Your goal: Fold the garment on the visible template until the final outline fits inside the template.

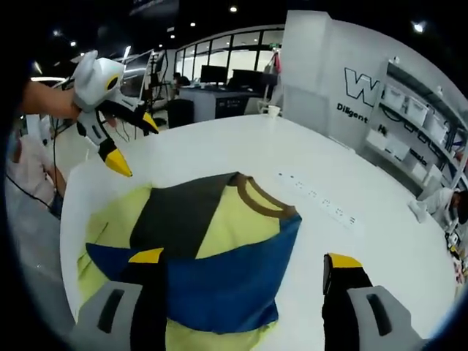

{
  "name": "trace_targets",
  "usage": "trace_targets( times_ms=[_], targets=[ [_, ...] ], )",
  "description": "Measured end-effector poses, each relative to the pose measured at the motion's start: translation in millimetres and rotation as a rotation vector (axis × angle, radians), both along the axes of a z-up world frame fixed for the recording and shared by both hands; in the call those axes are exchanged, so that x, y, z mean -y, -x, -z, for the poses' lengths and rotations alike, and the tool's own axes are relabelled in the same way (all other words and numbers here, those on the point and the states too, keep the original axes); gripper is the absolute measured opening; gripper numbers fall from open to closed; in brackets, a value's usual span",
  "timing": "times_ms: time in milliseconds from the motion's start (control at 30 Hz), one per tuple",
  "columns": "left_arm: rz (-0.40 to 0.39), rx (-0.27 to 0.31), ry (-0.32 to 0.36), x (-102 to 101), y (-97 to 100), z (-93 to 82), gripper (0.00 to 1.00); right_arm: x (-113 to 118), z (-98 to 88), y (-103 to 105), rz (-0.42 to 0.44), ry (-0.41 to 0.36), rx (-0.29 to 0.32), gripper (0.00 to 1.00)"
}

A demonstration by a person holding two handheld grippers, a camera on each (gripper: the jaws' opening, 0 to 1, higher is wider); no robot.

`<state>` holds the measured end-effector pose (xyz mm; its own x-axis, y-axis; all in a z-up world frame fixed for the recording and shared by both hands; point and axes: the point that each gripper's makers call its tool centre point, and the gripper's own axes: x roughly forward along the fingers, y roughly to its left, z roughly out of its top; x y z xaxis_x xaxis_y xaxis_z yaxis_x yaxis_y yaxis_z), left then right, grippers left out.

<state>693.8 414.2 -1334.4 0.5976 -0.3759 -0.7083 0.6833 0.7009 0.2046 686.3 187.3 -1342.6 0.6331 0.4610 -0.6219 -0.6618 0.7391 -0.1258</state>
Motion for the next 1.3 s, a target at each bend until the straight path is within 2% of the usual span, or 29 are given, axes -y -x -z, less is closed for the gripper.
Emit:
trace_targets(
  times_ms=[267,500,633,867,1300],
  targets=[
    [-0.025,0.008,0.007,-9.7,11.6,0.3,0.87,-6.3,-4.2,10.8,-0.009,-0.029,0.008,0.91],
    [-0.049,0.007,0.026,-14.8,23.8,-2.3,0.89,-9.8,-4.9,23.2,-0.023,-0.038,0.01,0.95],
    [-0.061,0.013,0.039,-16.0,33.5,-4.2,0.92,-12.6,-3.0,30.2,-0.026,-0.043,0.004,0.99],
    [-0.066,0.019,0.053,-18.0,43.8,-3.6,0.99,-20.1,4.8,42.6,-0.054,-0.028,0.002,0.99],
    [0.001,-0.002,0.084,0.9,58.3,11.7,0.98,-20.1,7.3,64.6,-0.077,-0.025,0.006,0.99]
  ],
)
